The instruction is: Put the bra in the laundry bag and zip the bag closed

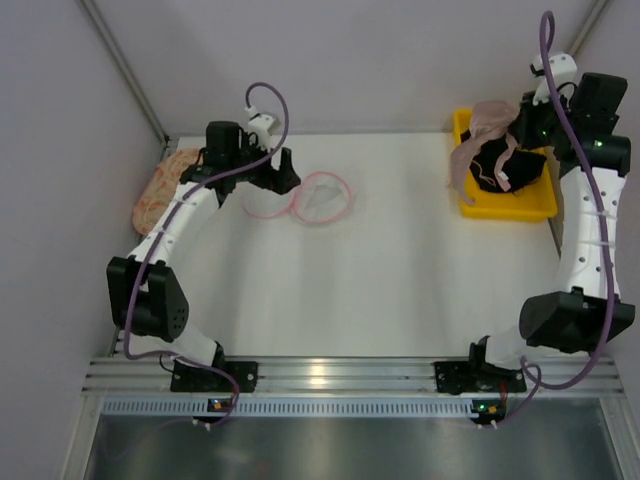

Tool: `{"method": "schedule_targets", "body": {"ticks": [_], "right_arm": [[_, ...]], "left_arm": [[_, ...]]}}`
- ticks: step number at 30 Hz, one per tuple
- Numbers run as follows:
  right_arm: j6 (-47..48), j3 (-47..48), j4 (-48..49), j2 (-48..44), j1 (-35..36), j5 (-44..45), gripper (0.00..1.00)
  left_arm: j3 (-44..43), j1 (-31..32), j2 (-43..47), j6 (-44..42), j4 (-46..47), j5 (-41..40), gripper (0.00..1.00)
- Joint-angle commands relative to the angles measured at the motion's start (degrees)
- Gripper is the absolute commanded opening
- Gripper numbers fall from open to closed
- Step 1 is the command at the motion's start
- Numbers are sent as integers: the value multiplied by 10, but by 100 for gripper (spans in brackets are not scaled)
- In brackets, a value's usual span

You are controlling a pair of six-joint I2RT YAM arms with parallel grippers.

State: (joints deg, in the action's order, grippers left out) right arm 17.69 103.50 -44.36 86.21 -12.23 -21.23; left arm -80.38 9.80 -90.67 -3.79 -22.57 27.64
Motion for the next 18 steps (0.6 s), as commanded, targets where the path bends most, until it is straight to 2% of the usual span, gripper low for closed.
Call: {"method": "schedule_targets", "body": {"ticks": [1,4,5,6,8,9,12,18], "right_arm": [[-43,-1,-6,-45,26,-40,0],[-77,-27,11,-78,49,-39,0],[-86,-37,22,-88,55,-36,0],[-98,-51,35,-98,62,-33,0],[-130,-97,81,-134,77,-28,0],[-141,-111,95,-146,82,-14,0],[-205,-161,139,-181,102,16,0],[-275,-202,195,-213,149,74,0]], "left_arm": [[13,52,30,-3,79,29,98],[37,112,36,23,121,9,98],[47,135,37,27,130,-32,98],[57,180,44,35,145,-47,98],[84,222,50,59,193,-78,98],[89,261,52,67,208,-114,98],[80,328,42,96,246,-168,98],[46,400,1,149,277,-217,98]]}}
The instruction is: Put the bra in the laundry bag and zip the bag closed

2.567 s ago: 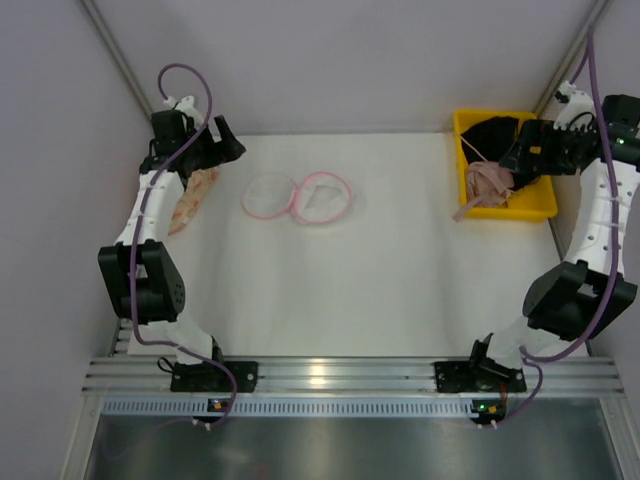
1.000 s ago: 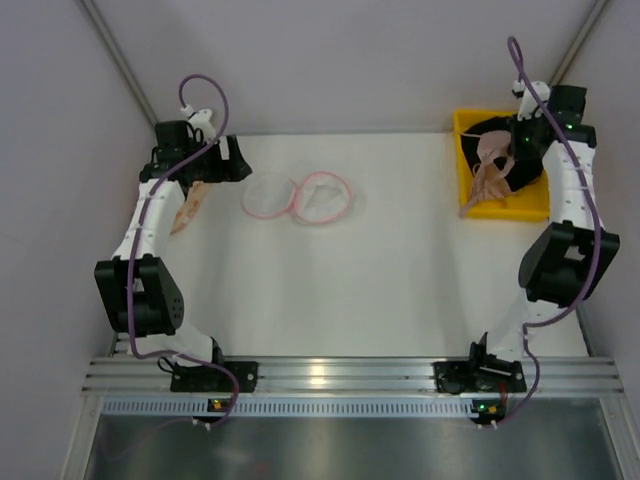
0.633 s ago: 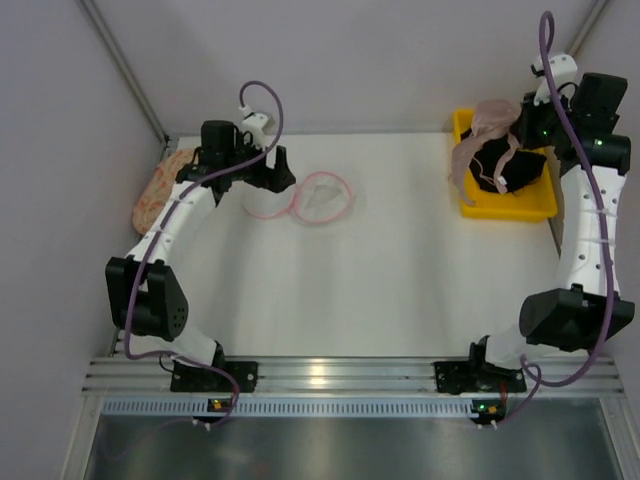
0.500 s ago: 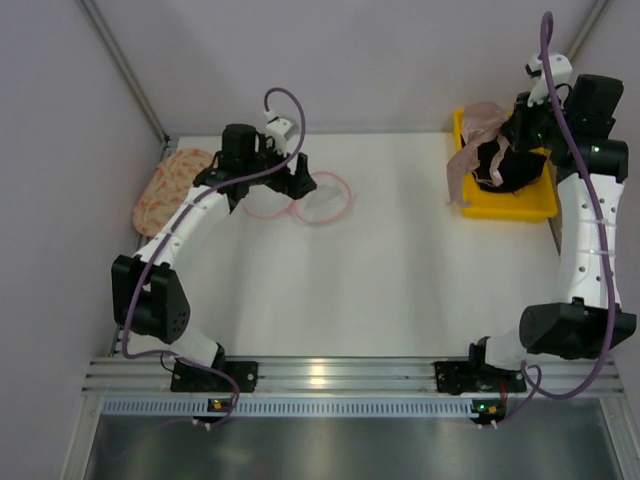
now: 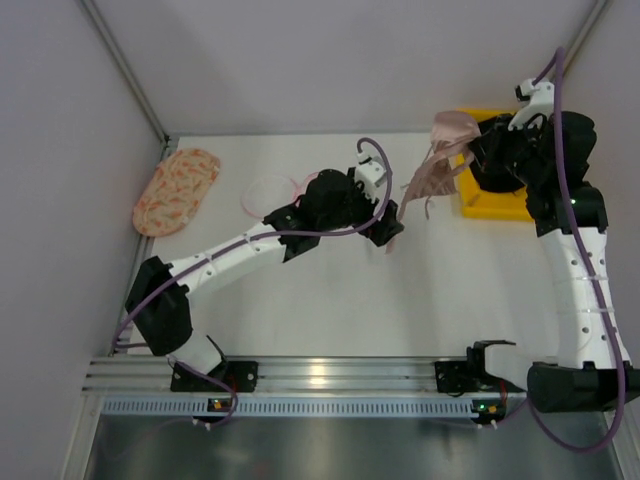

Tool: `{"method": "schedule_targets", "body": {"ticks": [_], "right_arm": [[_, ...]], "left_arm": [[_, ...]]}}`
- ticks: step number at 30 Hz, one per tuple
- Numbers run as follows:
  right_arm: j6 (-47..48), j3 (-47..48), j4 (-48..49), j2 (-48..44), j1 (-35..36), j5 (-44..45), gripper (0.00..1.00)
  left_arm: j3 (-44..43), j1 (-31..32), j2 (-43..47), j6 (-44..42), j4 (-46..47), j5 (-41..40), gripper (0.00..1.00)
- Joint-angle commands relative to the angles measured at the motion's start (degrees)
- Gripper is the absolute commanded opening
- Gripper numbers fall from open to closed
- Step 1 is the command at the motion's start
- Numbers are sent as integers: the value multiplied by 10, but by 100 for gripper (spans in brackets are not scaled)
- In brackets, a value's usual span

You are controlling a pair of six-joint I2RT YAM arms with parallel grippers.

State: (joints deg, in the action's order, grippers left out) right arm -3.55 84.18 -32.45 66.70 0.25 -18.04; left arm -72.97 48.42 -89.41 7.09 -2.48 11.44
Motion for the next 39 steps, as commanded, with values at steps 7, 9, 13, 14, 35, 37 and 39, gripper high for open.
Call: {"method": "schedule_targets", "body": {"ticks": [7,9,13,14,35,37,39], "right_arm": [[-102,-13,88,-22,53,78,0],[-112,-10,86,-23,54,82,0],[-125,-9,78,-29,55,86,0],[-130,-9,77,-31,55,95,0],[60,0,-44,-66,51,108,0],[105,9,-83,-59,50,100,0],[172,26,-153,-45,50,78,0]], "left_arm": [[-60,30,-87,36,122,-151,98],[-75,28,-116,29,142,-164,98],[-118,16,-165,47,161,-193,98],[-124,12,-176,61,165,-181,98],[-74,-55,-77,-46,106,-117,0],[-47,-61,-30,-88,72,-88,0],[-32,-65,4,-121,30,-55,0]]}}
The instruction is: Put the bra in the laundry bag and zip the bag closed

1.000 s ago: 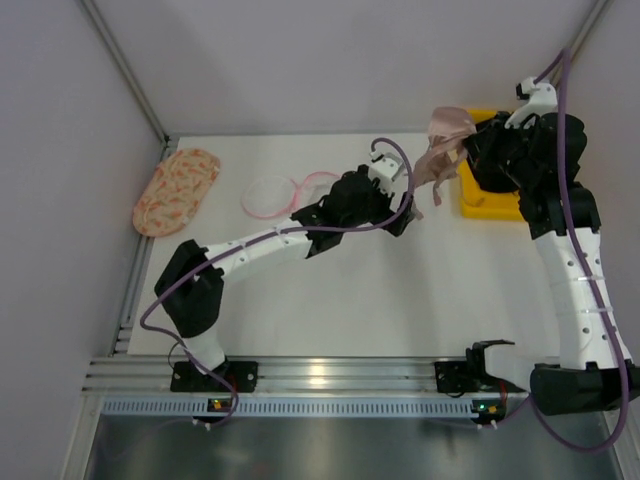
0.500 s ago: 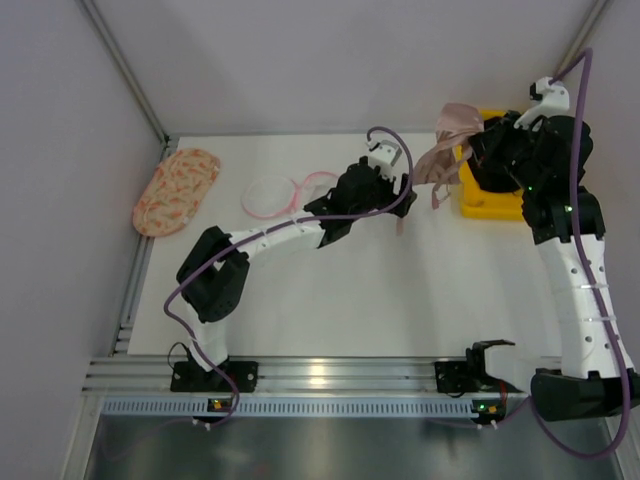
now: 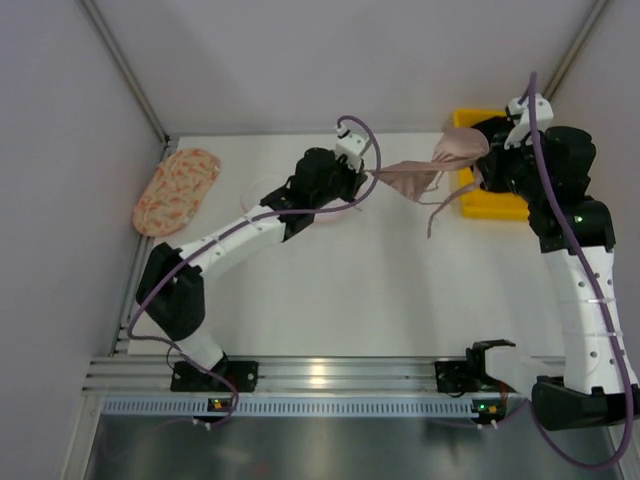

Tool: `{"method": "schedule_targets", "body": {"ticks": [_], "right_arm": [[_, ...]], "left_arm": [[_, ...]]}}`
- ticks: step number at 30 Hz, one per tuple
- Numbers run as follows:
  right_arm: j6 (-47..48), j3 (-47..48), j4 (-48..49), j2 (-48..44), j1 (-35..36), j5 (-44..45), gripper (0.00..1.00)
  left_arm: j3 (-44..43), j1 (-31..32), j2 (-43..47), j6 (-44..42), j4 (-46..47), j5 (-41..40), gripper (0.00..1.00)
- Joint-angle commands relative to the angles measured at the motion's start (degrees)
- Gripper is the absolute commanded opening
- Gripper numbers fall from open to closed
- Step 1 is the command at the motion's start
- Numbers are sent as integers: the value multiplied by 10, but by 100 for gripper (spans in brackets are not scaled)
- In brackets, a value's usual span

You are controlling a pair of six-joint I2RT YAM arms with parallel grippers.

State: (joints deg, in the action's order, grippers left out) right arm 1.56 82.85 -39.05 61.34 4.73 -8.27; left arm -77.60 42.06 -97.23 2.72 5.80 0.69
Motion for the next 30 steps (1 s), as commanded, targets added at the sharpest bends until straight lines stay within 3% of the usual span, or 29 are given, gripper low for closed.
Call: {"method": "schedule_targets", "body": {"ticks": [1,4,7,11,14,19,21,26,29,30], "right_arm": [[144,42,-106,11,5,-33,0],[235,46,-190,19,6,-88,0],[343,78,-311,34,5,-167,0],[441,95,-469,53,6,-200,0],[476,64,-470,23,21,-177,0],[455,-14,-467,6,128,-215,0],[455,-57,-466,39,172,-234,0],[468,-102,-466,196,179,-287,0],[470,-68,-468,279,179,-293,0],[484,-57,-469,293,179,-288,0]], "left_arm": [[32,-3,115,-110,-95,65,0],[53,-4,181,-159,-182,108,0],[69,-4,238,-166,-275,140,0],[110,-3,316,-158,-359,160,0],[136,-3,373,-170,-415,204,0],[168,-3,412,-189,-473,236,0],[179,-3,410,-199,-483,240,0],[221,-12,381,-227,-477,230,0],[223,-52,334,-222,-444,270,0],[219,-93,300,-221,-434,287,0]]}}
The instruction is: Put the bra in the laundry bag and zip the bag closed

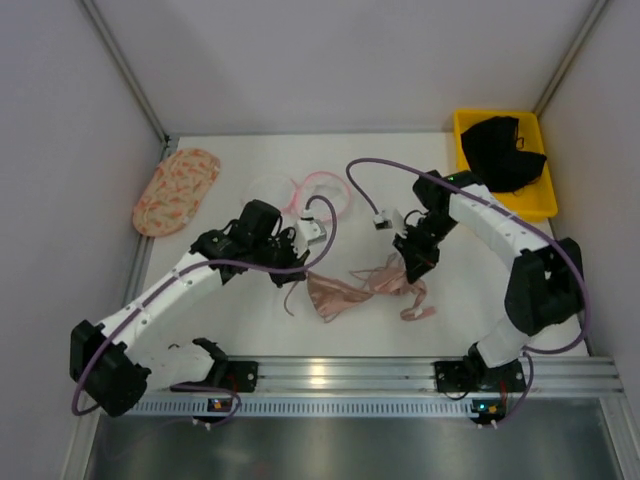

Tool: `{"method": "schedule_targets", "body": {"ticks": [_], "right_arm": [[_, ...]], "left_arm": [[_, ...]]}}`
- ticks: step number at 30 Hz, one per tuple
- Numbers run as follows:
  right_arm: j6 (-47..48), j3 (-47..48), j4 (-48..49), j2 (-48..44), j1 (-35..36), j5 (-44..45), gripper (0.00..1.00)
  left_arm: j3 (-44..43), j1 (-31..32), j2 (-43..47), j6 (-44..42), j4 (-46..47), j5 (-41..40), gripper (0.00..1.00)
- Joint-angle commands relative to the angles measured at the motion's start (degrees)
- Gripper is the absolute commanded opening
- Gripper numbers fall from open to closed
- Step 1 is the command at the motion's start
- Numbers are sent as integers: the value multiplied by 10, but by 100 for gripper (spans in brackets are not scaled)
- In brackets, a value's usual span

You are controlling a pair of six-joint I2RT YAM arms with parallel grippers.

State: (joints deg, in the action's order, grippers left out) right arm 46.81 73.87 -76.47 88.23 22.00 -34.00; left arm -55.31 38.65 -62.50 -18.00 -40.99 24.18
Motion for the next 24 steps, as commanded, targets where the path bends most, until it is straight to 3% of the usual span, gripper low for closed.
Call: {"method": "schedule_targets", "body": {"ticks": [1,6,12,17,20,24], "right_arm": [[37,56,-95,37,8,-19,0],[55,118,-93,129,4,-7,0],[9,239,-93,213,-60,-68,0],[10,289,-92,162,-80,-41,0],[21,277,-92,97,-83,-27,0],[45,216,-92,-7,-81,-16,0]], "left_arm": [[-13,-83,-67,-14,37,65,0],[-113,-201,-228,-2,36,84,0],[-180,-236,-300,-30,37,96,0],[-205,-235,-284,-31,53,104,0],[-188,-228,-232,-32,57,105,0],[-136,-189,-99,-37,57,94,0]]}}
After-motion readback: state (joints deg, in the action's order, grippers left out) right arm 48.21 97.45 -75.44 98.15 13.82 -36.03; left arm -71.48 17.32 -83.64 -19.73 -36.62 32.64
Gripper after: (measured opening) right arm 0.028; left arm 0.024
